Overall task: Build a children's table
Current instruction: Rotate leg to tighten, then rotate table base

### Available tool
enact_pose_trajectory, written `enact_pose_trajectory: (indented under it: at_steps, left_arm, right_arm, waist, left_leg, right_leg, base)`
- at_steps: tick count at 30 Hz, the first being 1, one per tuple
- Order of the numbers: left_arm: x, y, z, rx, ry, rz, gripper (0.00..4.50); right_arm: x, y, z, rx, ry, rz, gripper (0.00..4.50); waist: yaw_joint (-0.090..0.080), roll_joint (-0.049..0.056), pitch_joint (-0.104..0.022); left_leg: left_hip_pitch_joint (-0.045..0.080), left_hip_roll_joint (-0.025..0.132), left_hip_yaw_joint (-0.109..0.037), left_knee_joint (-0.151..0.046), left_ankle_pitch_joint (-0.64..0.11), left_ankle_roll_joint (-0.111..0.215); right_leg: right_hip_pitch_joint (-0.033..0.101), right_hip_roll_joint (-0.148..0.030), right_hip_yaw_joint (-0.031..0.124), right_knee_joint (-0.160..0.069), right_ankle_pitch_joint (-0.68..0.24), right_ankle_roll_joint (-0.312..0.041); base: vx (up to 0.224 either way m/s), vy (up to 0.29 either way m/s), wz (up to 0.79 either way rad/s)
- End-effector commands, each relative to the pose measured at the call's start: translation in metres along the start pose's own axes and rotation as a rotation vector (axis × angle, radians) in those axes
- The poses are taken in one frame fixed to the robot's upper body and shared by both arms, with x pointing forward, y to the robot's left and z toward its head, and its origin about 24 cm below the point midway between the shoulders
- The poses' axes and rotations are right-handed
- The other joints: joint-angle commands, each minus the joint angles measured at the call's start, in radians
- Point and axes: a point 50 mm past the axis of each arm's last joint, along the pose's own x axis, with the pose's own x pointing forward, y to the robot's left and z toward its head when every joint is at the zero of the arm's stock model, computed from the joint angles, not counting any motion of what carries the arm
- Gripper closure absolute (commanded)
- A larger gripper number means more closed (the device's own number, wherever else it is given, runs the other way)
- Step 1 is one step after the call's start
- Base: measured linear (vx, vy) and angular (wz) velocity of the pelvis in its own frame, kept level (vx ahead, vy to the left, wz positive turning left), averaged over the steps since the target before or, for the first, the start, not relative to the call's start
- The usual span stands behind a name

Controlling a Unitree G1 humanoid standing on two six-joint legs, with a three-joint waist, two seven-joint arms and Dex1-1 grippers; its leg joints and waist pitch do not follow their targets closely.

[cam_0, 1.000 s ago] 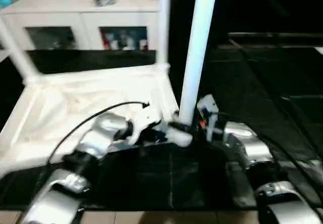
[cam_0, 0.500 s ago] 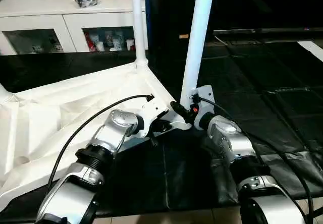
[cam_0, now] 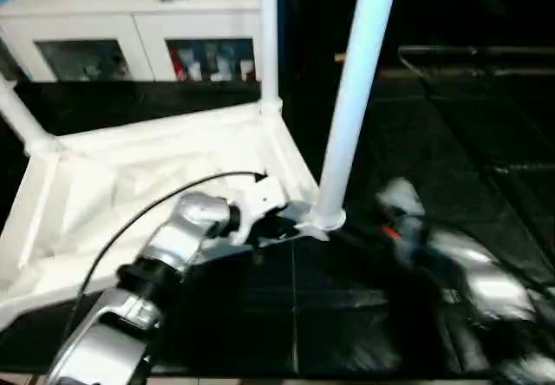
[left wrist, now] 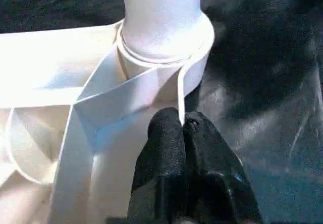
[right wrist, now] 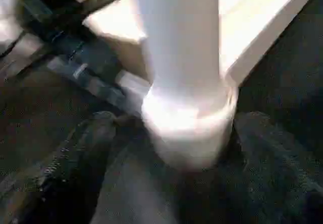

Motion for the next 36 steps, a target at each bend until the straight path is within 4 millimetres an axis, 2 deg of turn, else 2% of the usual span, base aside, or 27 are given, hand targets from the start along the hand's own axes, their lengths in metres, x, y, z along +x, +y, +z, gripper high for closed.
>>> enact_pose_trajectory:
  at_steps: [1, 2, 3, 4, 5, 7, 11, 12, 13, 14, 15, 17, 18, 19, 20, 21, 22, 24, 26, 28, 29, 30, 31, 33, 34, 35, 36]
  left_arm:
    - [0.001, -0.003, -0.001, -0.008, -0.005, 0.007, 4.50]
    - [0.002, -0.003, -0.001, -0.010, -0.008, 0.009, 4.50]
    - [0.002, -0.004, 0.000, -0.011, -0.012, 0.009, 4.50]
    - [0.002, -0.004, 0.002, -0.013, -0.026, 0.010, 4.50]
    - [0.002, -0.004, 0.004, -0.019, -0.041, 0.016, 4.06]
    - [0.000, -0.005, 0.008, -0.028, -0.068, 0.021, 3.95]
    - [-0.009, -0.009, 0.010, -0.045, -0.091, 0.013, 3.52]
    - [-0.020, -0.013, 0.009, -0.070, -0.104, 0.010, 3.52]
    - [-0.021, -0.013, 0.009, -0.073, -0.106, 0.010, 3.51]
    - [-0.028, -0.016, 0.008, -0.089, -0.115, 0.011, 3.49]
    - [-0.034, -0.017, 0.007, -0.108, -0.124, 0.016, 3.41]
    - [-0.041, -0.019, 0.006, -0.126, -0.131, 0.022, 3.13]
    - [-0.047, -0.022, 0.004, -0.147, -0.138, 0.026, 3.08]
    - [-0.062, -0.030, -0.001, -0.198, -0.151, 0.028, 3.06]
    - [-0.069, -0.035, -0.003, -0.222, -0.154, 0.025, 2.95]
    - [-0.075, -0.040, -0.005, -0.242, -0.152, 0.023, 2.95]
    - [-0.080, -0.045, -0.007, -0.258, -0.148, 0.021, 2.69]
    - [-0.089, -0.053, -0.010, -0.294, -0.148, 0.028, 2.66]
    - [-0.093, -0.058, -0.010, -0.314, -0.150, 0.035, 2.49]
    - [-0.105, -0.069, -0.014, -0.359, -0.144, 0.048, 2.27]
    - [-0.109, -0.073, -0.015, -0.371, -0.138, 0.052, 2.27]
    - [-0.113, -0.076, -0.018, -0.381, -0.120, 0.058, 2.24]
    - [-0.116, -0.079, -0.019, -0.389, -0.106, 0.063, 2.20]
    - [-0.121, -0.081, -0.023, -0.407, -0.074, 0.096, 2.11]
    - [-0.124, -0.081, -0.026, -0.416, -0.051, 0.122, 1.82]
    - [-0.127, -0.082, -0.030, -0.426, -0.015, 0.141, 1.81]
    - [-0.129, -0.083, -0.034, -0.429, 0.016, 0.153, 1.81]
  right_arm:
    - [-0.012, 0.006, 0.017, -0.023, -0.039, 0.088, 0.06]
    - [-0.014, 0.007, 0.018, -0.024, -0.039, 0.095, 0.06]
    - [-0.017, 0.008, 0.020, -0.024, -0.041, 0.111, 0.06]
    - [-0.019, 0.011, 0.024, -0.026, -0.045, 0.133, 0.06]
    - [-0.020, 0.014, 0.028, -0.027, -0.052, 0.152, 0.00]
    - [-0.019, 0.021, 0.036, -0.029, -0.078, 0.196, 0.00]
    - [-0.010, 0.036, 0.050, -0.020, -0.143, 0.259, 0.00]
    - [-0.001, 0.044, 0.057, -0.007, -0.200, 0.288, 0.00]
    - [0.001, 0.045, 0.058, -0.003, -0.208, 0.293, 0.00]
    - [0.006, 0.050, 0.061, 0.010, -0.237, 0.313, 0.00]
    - [0.010, 0.053, 0.063, 0.018, -0.255, 0.329, 0.00]
    - [0.014, 0.057, 0.064, 0.024, -0.268, 0.343, 0.00]
    - [0.019, 0.060, 0.065, 0.025, -0.276, 0.346, 0.00]
    - [0.030, 0.062, 0.066, 0.027, -0.293, 0.315, 0.00]
    - [0.036, 0.063, 0.067, 0.030, -0.301, 0.290, 0.00]
    - [0.040, 0.062, 0.067, 0.037, -0.310, 0.262, 0.00]
    - [0.043, 0.061, 0.068, 0.049, -0.319, 0.240, 0.00]
    - [0.047, 0.060, 0.068, 0.058, -0.328, 0.195, 0.00]
    - [0.050, 0.058, 0.067, 0.066, -0.325, 0.167, 0.00]
    - [0.057, 0.050, 0.063, 0.081, -0.316, 0.057, 0.00]
    - [0.060, 0.048, 0.062, 0.086, -0.314, 0.022, 0.00]
    - [0.062, 0.043, 0.062, 0.094, -0.319, -0.034, 0.00]
    - [0.063, 0.041, 0.062, 0.101, -0.323, -0.069, 0.00]
    - [0.066, 0.034, 0.062, 0.105, -0.324, -0.132, 0.00]
    - [0.067, 0.030, 0.062, 0.106, -0.326, -0.167, 0.00]
    - [0.067, 0.026, 0.063, 0.099, -0.327, -0.197, 0.00]
    - [0.068, 0.023, 0.063, 0.096, -0.325, -0.226, 0.00]
  waist:
    - [0.005, -0.014, -0.059]
    - [0.008, -0.015, -0.056]
    - [0.008, -0.021, -0.055]
    - [0.008, -0.019, -0.055]
    - [0.008, -0.021, -0.055]
    - [0.011, -0.019, -0.056]
    - [0.012, -0.012, -0.059]
    - [0.011, -0.005, -0.059]
    - [0.008, -0.004, -0.060]
    - [0.007, -0.002, -0.060]
    - [0.007, -0.002, -0.061]
    - [0.005, 0.005, -0.058]
    - [0.004, 0.004, -0.057]
    - [0.005, 0.015, -0.057]
    - [-0.001, 0.012, -0.055]
    - [-0.004, 0.013, -0.055]
    - [-0.005, 0.014, -0.053]
    - [-0.003, 0.016, -0.050]
    - [-0.002, 0.019, -0.046]
    - [-0.004, 0.010, -0.042]
    - [-0.004, 0.013, -0.045]
    - [-0.008, 0.007, -0.042]
    - [-0.007, 0.012, -0.042]
    - [-0.010, 0.012, -0.041]
    - [-0.008, 0.009, -0.040]
    - [-0.006, 0.011, -0.041]
    - [-0.007, 0.008, -0.041]
  left_leg:
    - [-0.022, -0.017, 0.029, -0.055, -0.191, 0.102]
    - [-0.020, -0.016, 0.029, -0.056, -0.199, 0.102]
    - [-0.019, -0.015, 0.029, -0.056, -0.201, 0.101]
    - [-0.022, -0.015, 0.027, -0.059, -0.195, 0.098]
    - [-0.020, -0.016, 0.028, -0.058, -0.191, 0.098]
    - [-0.021, -0.016, 0.027, -0.058, -0.179, 0.096]
    - [-0.023, -0.011, 0.022, -0.060, -0.159, 0.087]
    - [-0.021, -0.010, 0.023, -0.060, -0.161, 0.084]
    - [-0.025, -0.007, 0.019, -0.063, -0.158, 0.076]
    - [-0.018, -0.010, 0.023, -0.060, -0.168, 0.073]
    - [-0.020, -0.009, 0.022, -0.061, -0.164, 0.068]
    - [-0.020, -0.011, 0.022, -0.063, -0.175, 0.061]
    - [-0.020, -0.011, 0.022, -0.064, -0.181, 0.058]
    - [-0.018, -0.009, 0.021, -0.066, -0.192, 0.047]
    - [-0.025, -0.009, 0.019, -0.070, -0.198, 0.034]
    - [-0.026, -0.010, 0.017, -0.072, -0.198, 0.028]
    - [-0.017, -0.011, 0.021, -0.070, -0.210, 0.029]
    - [-0.017, -0.011, 0.021, -0.072, -0.217, 0.025]
    - [-0.010, -0.010, 0.022, -0.074, -0.253, 0.020]
    - [-0.016, -0.012, 0.021, -0.077, -0.268, 0.016]
    - [-0.014, -0.012, 0.020, -0.076, -0.266, 0.011]
    - [-0.019, -0.014, 0.020, -0.079, -0.265, 0.014]
    - [-0.014, -0.016, 0.020, -0.077, -0.269, 0.013]
    - [-0.013, -0.018, 0.020, -0.077, -0.278, 0.015]
    - [-0.009, -0.018, 0.022, -0.076, -0.280, 0.016]
    - [-0.009, -0.018, 0.020, -0.076, -0.277, 0.016]
    - [-0.011, -0.018, 0.019, -0.077, -0.274, 0.016]
  right_leg:
    - [0.080, -0.030, 0.028, -0.067, -0.290, -0.190]
    - [0.078, -0.028, 0.028, -0.073, -0.336, -0.168]
    - [0.076, -0.028, 0.029, -0.075, -0.355, -0.159]
    - [0.076, -0.030, 0.029, -0.075, -0.381, -0.147]
    - [0.072, -0.030, 0.029, -0.078, -0.397, -0.137]
    - [0.071, -0.030, 0.030, -0.078, -0.395, -0.134]
    - [0.071, -0.030, 0.031, -0.068, -0.322, -0.157]
    - [0.068, -0.030, 0.032, -0.067, -0.316, -0.161]
    - [0.072, -0.033, 0.032, -0.061, -0.286, -0.174]
    - [0.066, -0.028, 0.032, -0.063, -0.279, -0.179]
    - [0.069, -0.031, 0.033, -0.060, -0.268, -0.185]
    - [0.067, -0.027, 0.032, -0.062, -0.278, -0.183]
    - [0.067, -0.026, 0.031, -0.064, -0.288, -0.177]
    - [0.065, -0.029, 0.033, -0.062, -0.290, -0.178]
    - [0.069, -0.032, 0.032, -0.059, -0.291, -0.180]
    - [0.070, -0.031, 0.032, -0.056, -0.296, -0.179]
    - [0.060, -0.027, 0.032, -0.063, -0.317, -0.174]
    - [0.060, -0.027, 0.034, -0.063, -0.341, -0.168]
    - [0.053, -0.024, 0.036, -0.067, -0.369, -0.158]
    - [0.056, -0.024, 0.035, -0.070, -0.396, -0.146]
    - [0.056, -0.027, 0.036, -0.065, -0.394, -0.146]
    - [0.057, -0.025, 0.036, -0.069, -0.411, -0.137]
    - [0.053, -0.026, 0.036, -0.072, -0.432, -0.128]
    - [0.052, -0.024, 0.035, -0.074, -0.454, -0.114]
    - [0.048, -0.023, 0.036, -0.077, -0.459, -0.108]
    - [0.049, -0.023, 0.036, -0.074, -0.455, -0.108]
    - [0.050, -0.023, 0.035, -0.073, -0.452, -0.107]
  base:
    - [0.000, 0.000, 0.00]
    - [0.000, 0.000, 0.00]
    - [0.000, 0.000, 0.00]
    - [0.000, 0.000, 0.00]
    - [0.000, 0.000, 0.00]
    - [0.000, 0.000, 0.00]
    - [0.000, 0.000, 0.00]
    - [0.000, 0.000, 0.00]
    - [0.000, 0.000, 0.00]
    - [0.000, 0.000, 0.00]
    - [0.000, 0.000, 0.00]
    - [0.000, 0.000, 0.00]
    - [0.000, 0.000, 0.00]
    - [0.000, 0.000, 0.00]
    - [0.000, 0.000, 0.00]
    - [0.000, 0.000, 0.00]
    - [0.000, 0.000, 0.00]
    - [0.000, 0.000, 0.00]
    - [0.000, 0.000, 0.00]
    - [0.000, 0.000, 0.00]
    - [0.000, 0.000, 0.00]
    - [0.000, 0.000, 0.00]
    - [0.000, 0.000, 0.00]
    - [0.000, 0.000, 0.00]
    - [0.000, 0.000, 0.00]
    - [0.000, 0.000, 0.00]
    - [0.000, 0.000, 0.00]
